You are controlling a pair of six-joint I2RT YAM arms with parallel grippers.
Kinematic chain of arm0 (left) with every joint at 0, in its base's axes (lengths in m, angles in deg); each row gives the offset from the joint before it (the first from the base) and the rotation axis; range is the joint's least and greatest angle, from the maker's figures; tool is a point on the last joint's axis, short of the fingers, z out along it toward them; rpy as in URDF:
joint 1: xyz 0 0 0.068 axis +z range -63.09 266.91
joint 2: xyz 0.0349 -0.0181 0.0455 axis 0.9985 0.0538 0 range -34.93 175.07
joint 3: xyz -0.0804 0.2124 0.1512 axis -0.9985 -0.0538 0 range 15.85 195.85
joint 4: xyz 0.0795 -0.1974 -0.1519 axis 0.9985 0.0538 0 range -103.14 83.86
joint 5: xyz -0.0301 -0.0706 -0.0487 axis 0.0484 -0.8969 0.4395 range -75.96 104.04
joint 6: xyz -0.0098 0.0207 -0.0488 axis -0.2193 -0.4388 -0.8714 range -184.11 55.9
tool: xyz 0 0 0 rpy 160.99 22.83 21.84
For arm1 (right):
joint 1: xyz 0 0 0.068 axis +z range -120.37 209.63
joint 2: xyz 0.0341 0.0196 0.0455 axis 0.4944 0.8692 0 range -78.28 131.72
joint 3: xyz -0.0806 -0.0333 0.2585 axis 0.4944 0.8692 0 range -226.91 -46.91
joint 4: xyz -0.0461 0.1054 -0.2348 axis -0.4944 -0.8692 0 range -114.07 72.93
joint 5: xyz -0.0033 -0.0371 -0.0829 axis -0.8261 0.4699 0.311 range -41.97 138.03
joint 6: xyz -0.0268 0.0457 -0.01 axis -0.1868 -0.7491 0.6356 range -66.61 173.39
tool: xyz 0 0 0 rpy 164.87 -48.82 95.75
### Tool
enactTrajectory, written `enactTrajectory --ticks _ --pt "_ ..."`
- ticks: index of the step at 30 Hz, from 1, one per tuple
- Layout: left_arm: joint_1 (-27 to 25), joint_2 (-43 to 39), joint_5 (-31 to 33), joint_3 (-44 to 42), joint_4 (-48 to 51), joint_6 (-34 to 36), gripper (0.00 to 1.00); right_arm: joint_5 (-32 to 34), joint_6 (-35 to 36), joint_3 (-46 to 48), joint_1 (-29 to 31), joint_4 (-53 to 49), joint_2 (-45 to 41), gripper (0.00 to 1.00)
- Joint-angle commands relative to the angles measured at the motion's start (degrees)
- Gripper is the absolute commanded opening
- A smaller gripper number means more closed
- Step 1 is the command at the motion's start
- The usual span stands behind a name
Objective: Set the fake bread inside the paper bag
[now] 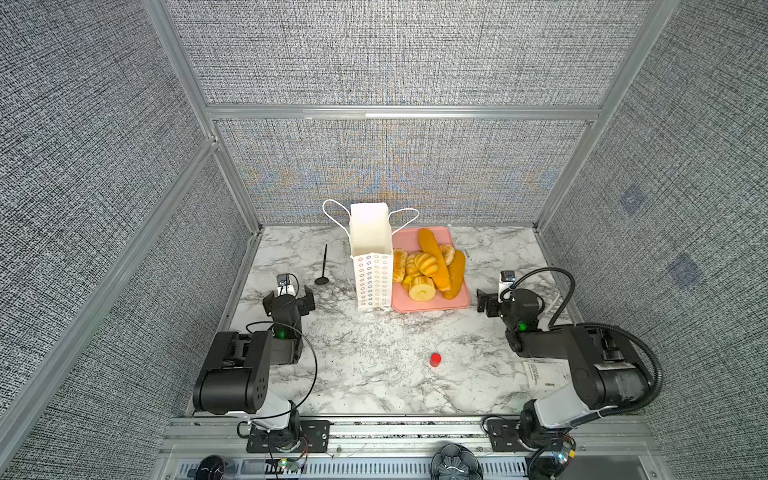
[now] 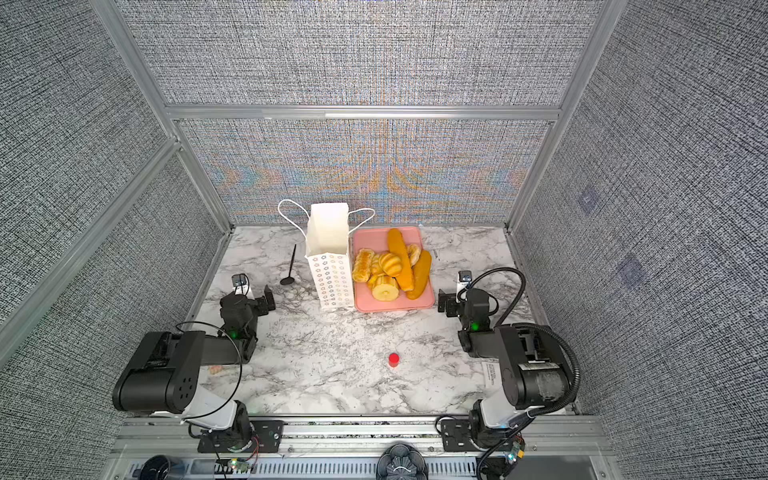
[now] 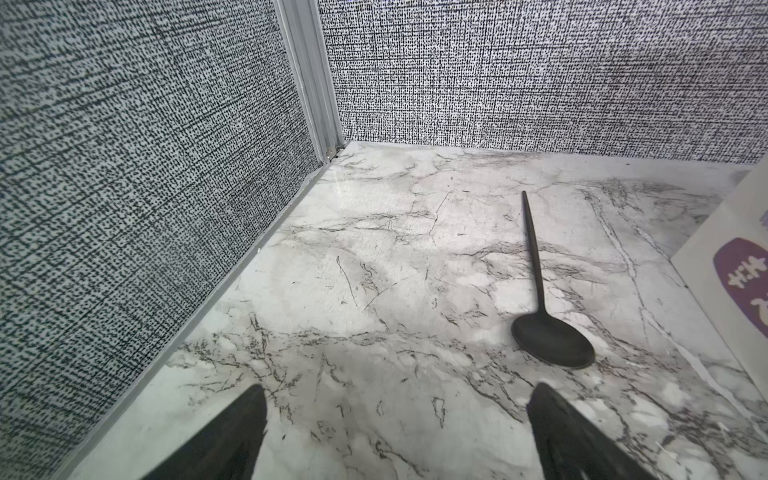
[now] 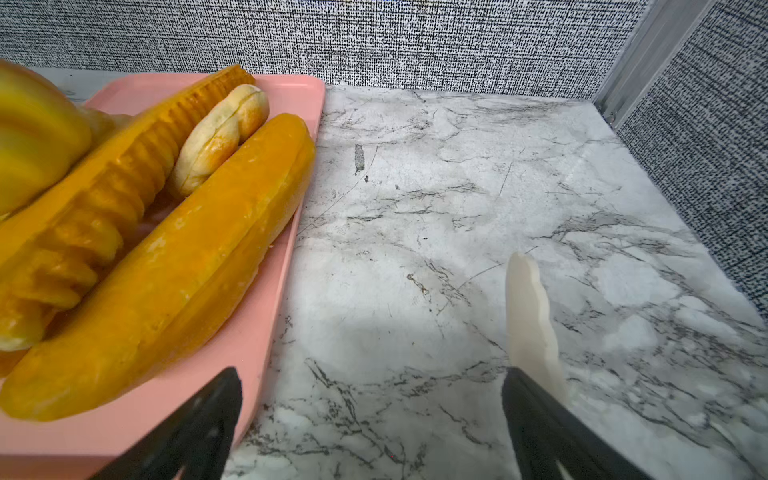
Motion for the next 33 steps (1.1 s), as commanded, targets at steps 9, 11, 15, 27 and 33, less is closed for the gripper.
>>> enactTrajectory --ticks 9,11,15,27,33 --pt "0.1 -0.2 -0.4 0.0 -1.8 0.1 0.99 -0.6 -0.1 0.8 -0.1 1.7 -0.6 0.99" --pt "0.0 -0.2 -0.5 0.0 -1.7 0.1 0.99 -0.6 -0.1 0.8 -0.1 1.8 -0.6 0.99" --pt "0.0 -0.2 -0.4 0.0 -1.7 0.1 0.99 -0.7 -0.2 0.9 -0.1 1.9 -0.7 0.99" --pt "0.0 -0.2 -0.4 0.0 -1.7 0.1 0.99 -0.7 -0.2 0.8 -0.1 1.9 -0.6 0.99" --pt "0.1 -0.1 -0.4 0.2 -1.4 0.0 0.99 -0.7 -0.2 0.8 -0.2 1.8 -0.6 0.99"
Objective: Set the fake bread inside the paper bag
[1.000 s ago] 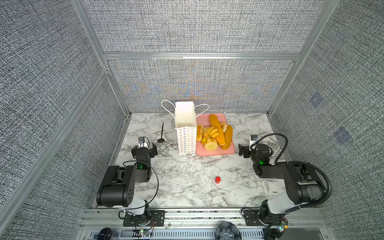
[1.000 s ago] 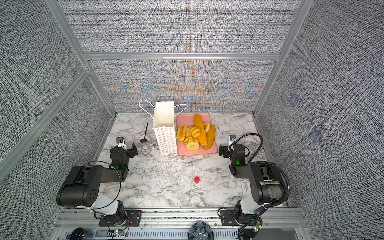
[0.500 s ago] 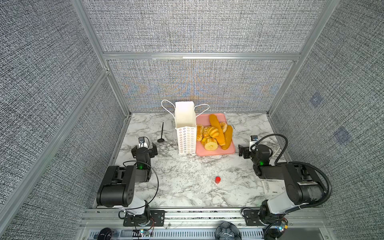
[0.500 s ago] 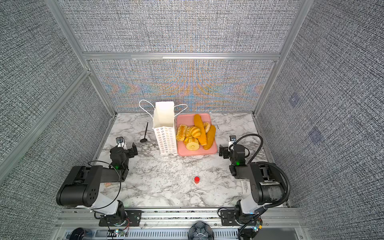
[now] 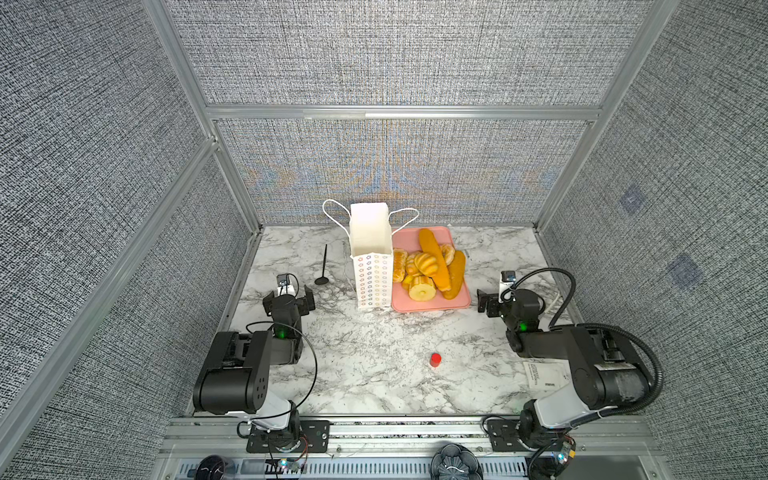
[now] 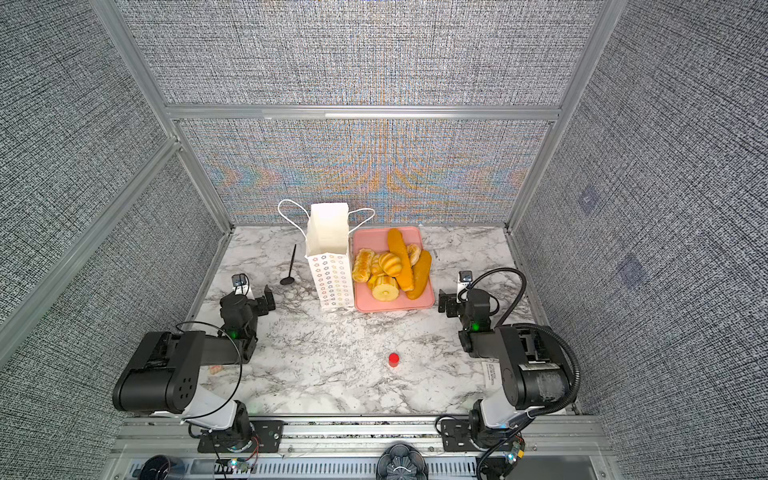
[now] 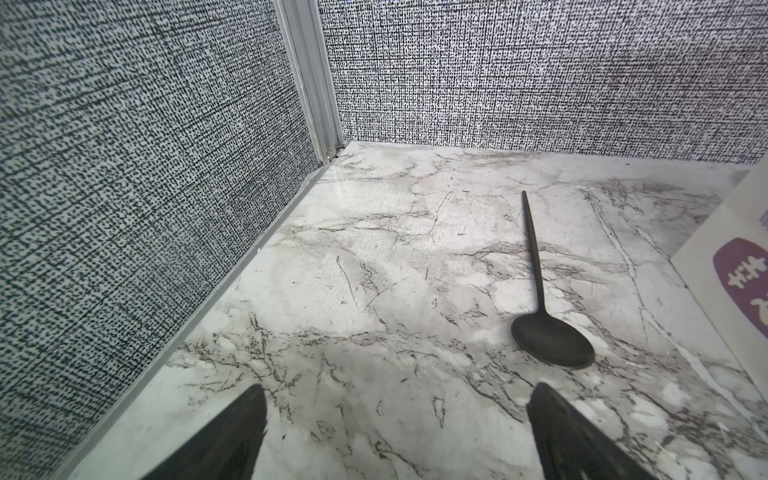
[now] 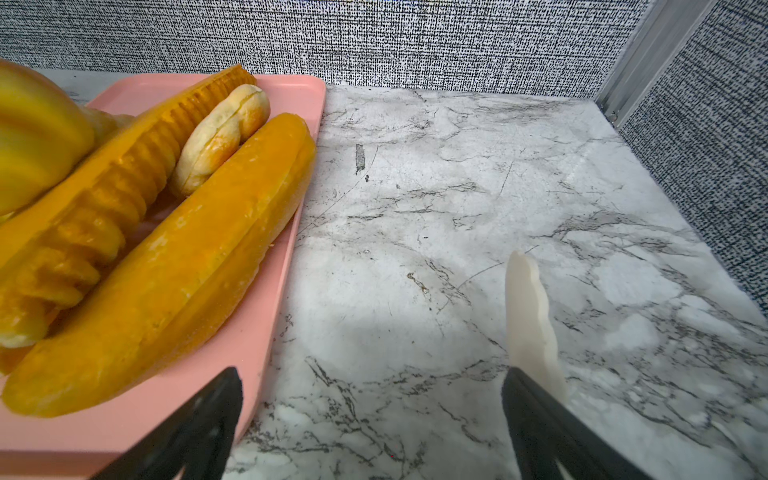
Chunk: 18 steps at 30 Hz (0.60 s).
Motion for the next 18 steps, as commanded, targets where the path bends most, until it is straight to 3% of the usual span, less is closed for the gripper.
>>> enactTrajectory --ticks 1,4,8,12,14,18 --pt "0.1 0.0 -0.4 0.3 -1.4 0.1 0.99 -0.1 -0.2 0.1 -0.1 1.5 -0.3 0.99" --pt "0.1 -0.3 -0.4 -0.1 -1.8 0.1 0.99 -0.2 -0.3 0.2 -0.1 1.6 -0.4 0.99" --pt "0.0 -6.6 2.0 0.2 4.2 -0.1 0.99 6.9 -3.0 -0.1 -0.4 -4.8 -6.9 0.99" --pt "0.0 -17.4 9.7 11.5 38.7 -8.0 0.99 7.6 -4.6 -7.6 -0.3 -27.6 -17.2 0.99" --pt "0.0 -21.1 10.3 17.8 53.9 -12.2 0.99 10.3 -9.7 -14.0 -0.3 -43.0 -21.1 0.99" --pt "0.0 -27.2 5.9 25.3 70.2 -16.6 0.99 10.4 -19.9 -26.8 -0.5 -69.5 -23.3 0.99"
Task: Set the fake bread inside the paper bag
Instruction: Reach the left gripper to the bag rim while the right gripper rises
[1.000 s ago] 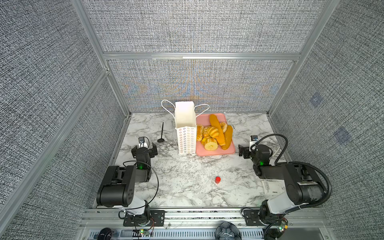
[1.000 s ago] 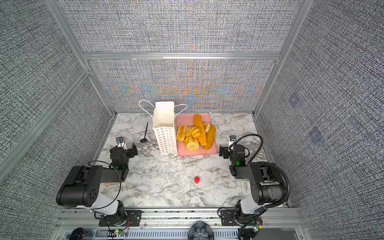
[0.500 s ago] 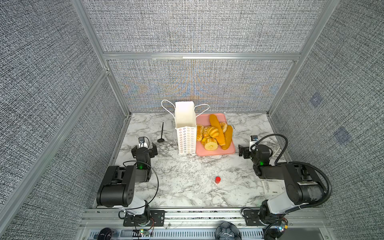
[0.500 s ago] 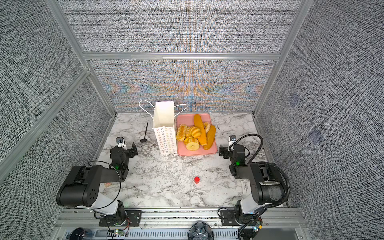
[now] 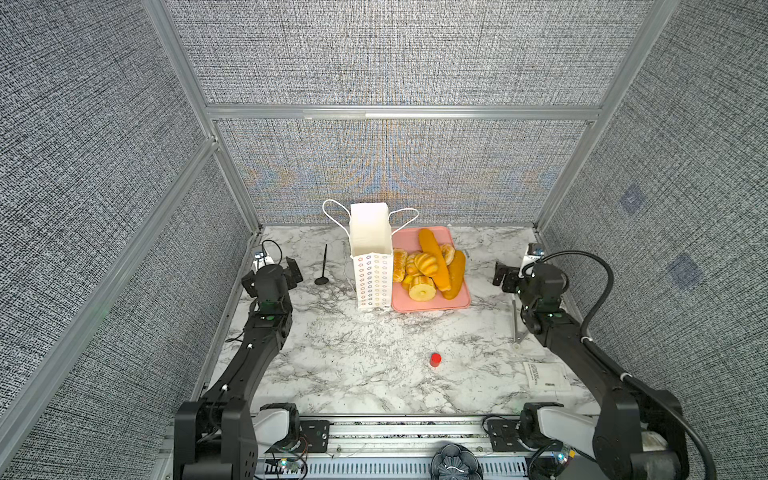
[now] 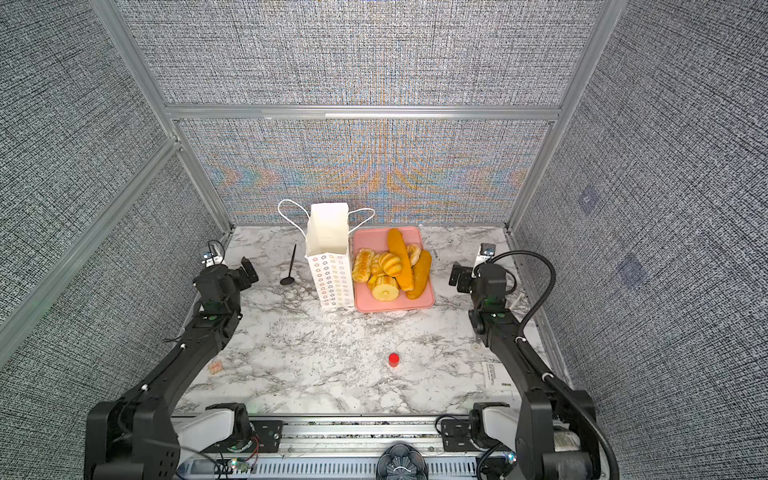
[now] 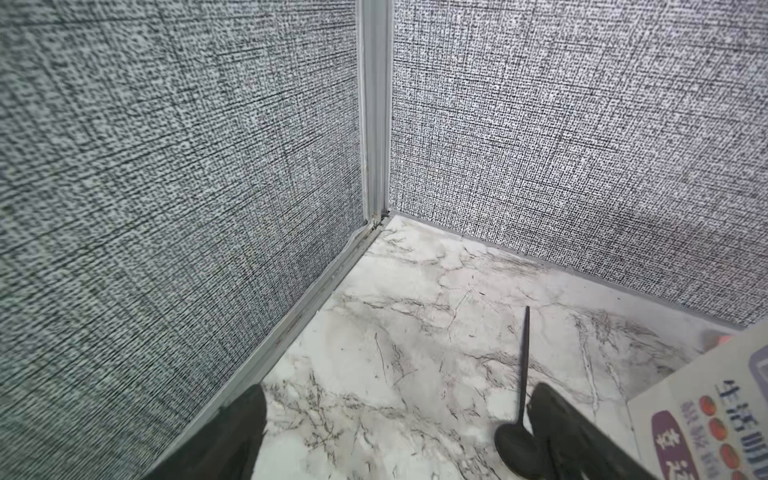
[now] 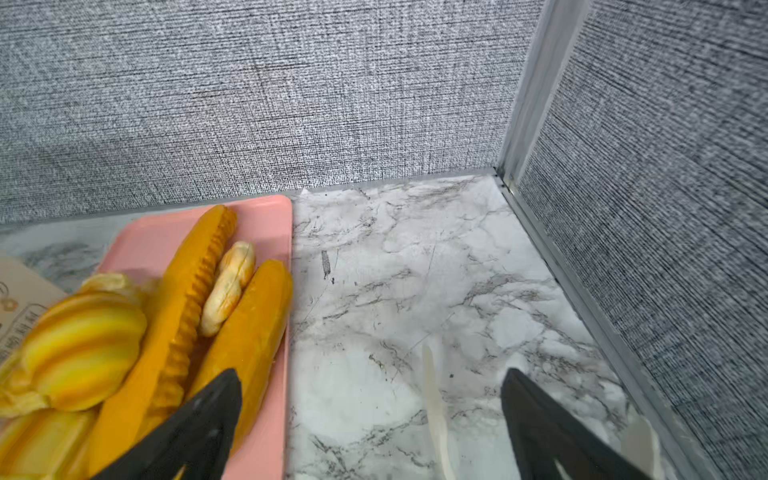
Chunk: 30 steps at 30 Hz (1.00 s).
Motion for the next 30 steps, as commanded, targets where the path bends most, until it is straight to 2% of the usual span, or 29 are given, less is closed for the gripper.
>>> enactTrajectory --ticks 1,3,5,8,10,14,16,18,21,26,30 --pt "0.1 -4.2 -3.8 3.9 24.9 -6.5 0.99 -1.3 -10.3 -8.2 -0.2 -31.7 -0.8 0.99" --pt "0.1 -7.0 -7.1 6.1 30.2 -9.6 0.99 -5.9 -11.6 -10.9 -0.3 -37.0 -1.9 0.99" --pt "0.1 -10.0 -8.6 7.3 34.6 -13.2 0.99 -7.4 -17.1 -11.0 -0.7 -39.6 -4.1 0.99" --pt "0.1 -15.8 -8.4 7.8 39.3 -20.8 0.99 -18.5 -20.7 -11.2 -3.7 -41.7 -7.5 0.99" --pt "0.1 -19.1 -9.7 9.1 42.8 -26.2 0.99 -22.8 -21.7 -12.5 -4.2 -44.7 -8.8 0.98" --pt "0.1 -18.1 -19.0 14.6 48.8 -28.6 0.98 -28.6 -20.9 -17.3 -4.1 -49.8 -11.0 0.86" --pt "0.2 -15.1 -24.2 18.7 52.9 -28.6 0.93 -29.6 -20.9 -18.8 -4.0 -51.6 -13.2 0.88" --pt "0.1 -12.3 -29.1 22.2 55.8 -28.2 0.87 -30.0 -21.2 -20.4 -3.9 -53.4 -14.7 0.94" --pt "0.0 -8.9 -33.3 27.4 60.0 -27.7 0.82 -30.4 -21.7 -23.5 -3.3 -56.8 -14.9 0.95" --pt "-2.4 -5.9 -35.5 32.8 62.9 -28.1 0.82 -26.3 -21.7 -29.4 2.4 -61.4 -12.8 0.91" --pt "-9.0 -2.1 -32.6 37.4 63.8 -29.0 0.82 -22.3 -21.2 -33.2 6.1 -64.9 -9.7 0.83"
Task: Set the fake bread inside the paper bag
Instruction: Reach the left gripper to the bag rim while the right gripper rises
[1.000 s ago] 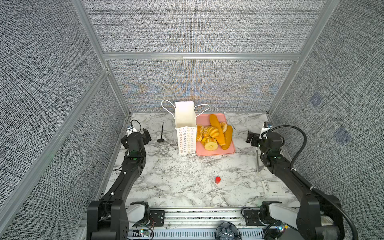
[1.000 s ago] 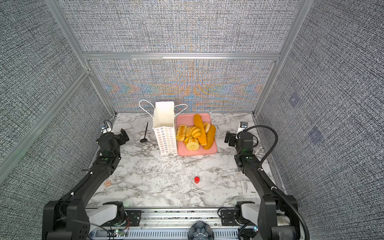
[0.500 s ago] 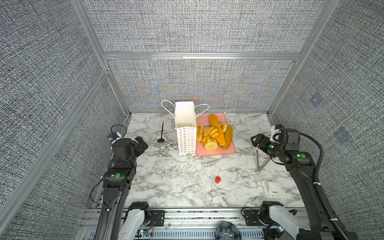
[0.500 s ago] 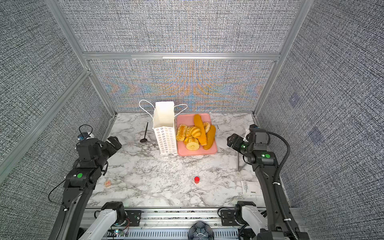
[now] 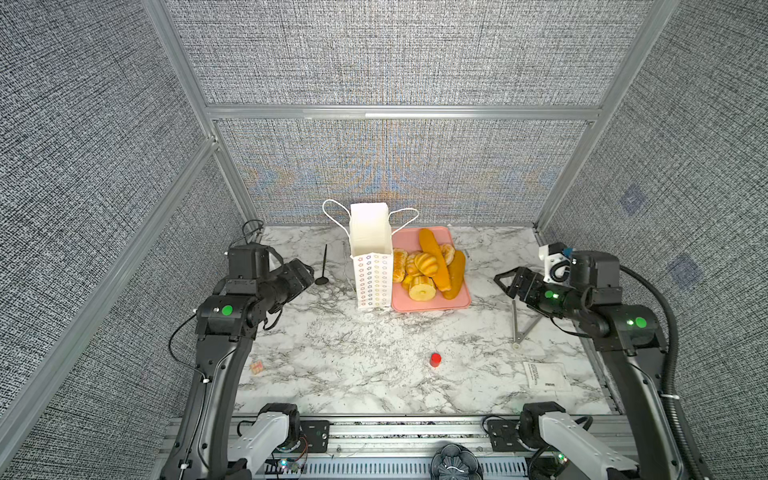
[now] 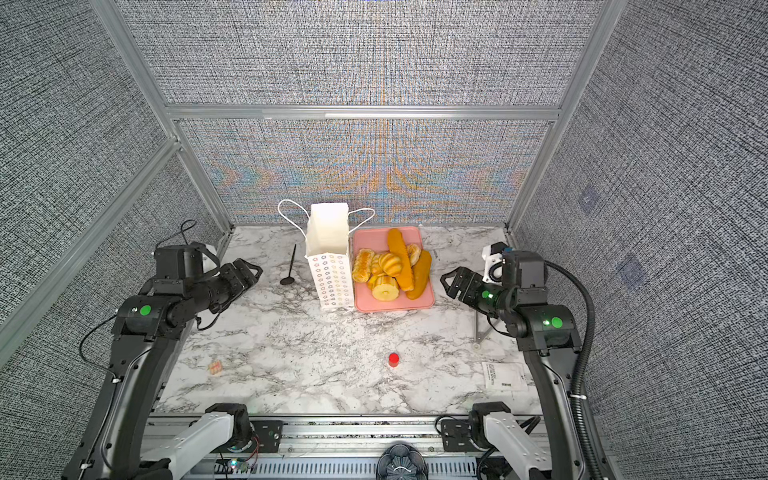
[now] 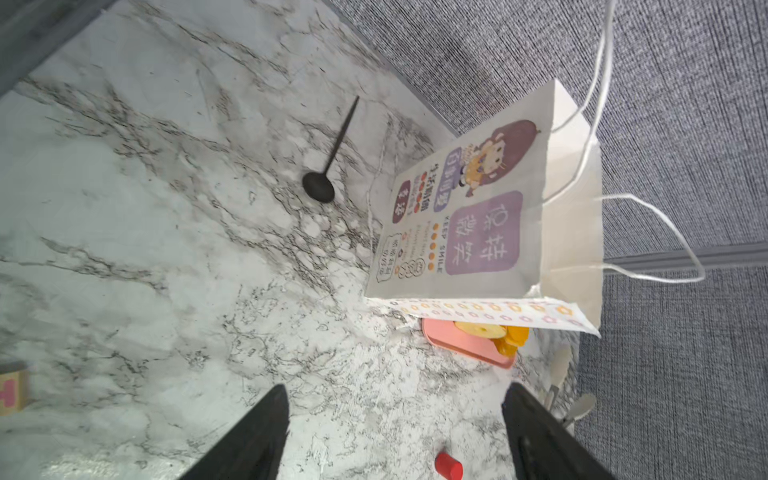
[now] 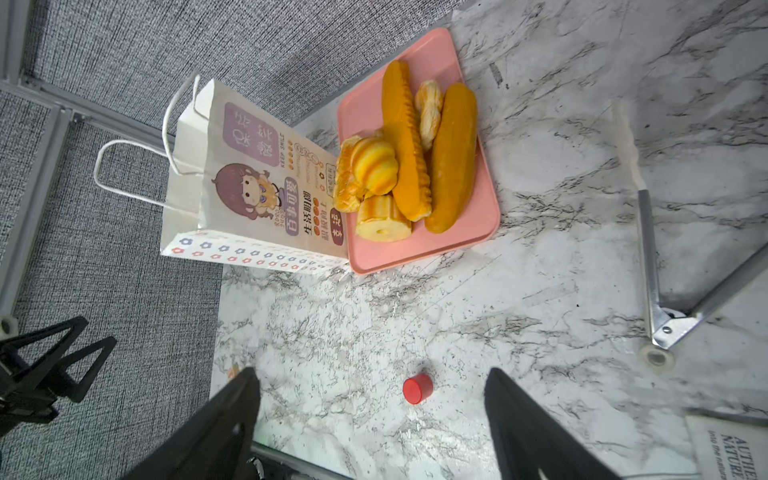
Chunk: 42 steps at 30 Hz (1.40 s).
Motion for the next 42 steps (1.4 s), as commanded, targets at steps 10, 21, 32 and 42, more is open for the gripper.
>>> enactTrajectory --ticks 10,21,32,42 --pt "-13.2 15.4 7.8 18.0 7.4 2.2 0.81 11.7 -0.5 -2.9 5.1 -7.3 5.7 0.88" --pt "-15.1 29.4 12.2 26.4 6.6 2.3 0.71 14.5 1.4 -4.6 8.7 -6.2 8.5 0.86" --pt "-15.4 43.0 17.0 36.9 8.1 2.7 0.63 12.4 8.2 -11.9 9.8 -6.1 14.8 0.80" --pt "-15.4 48.7 17.5 42.4 9.4 3.3 0.29 10.4 10.5 -13.2 10.0 -5.0 16.6 0.73"
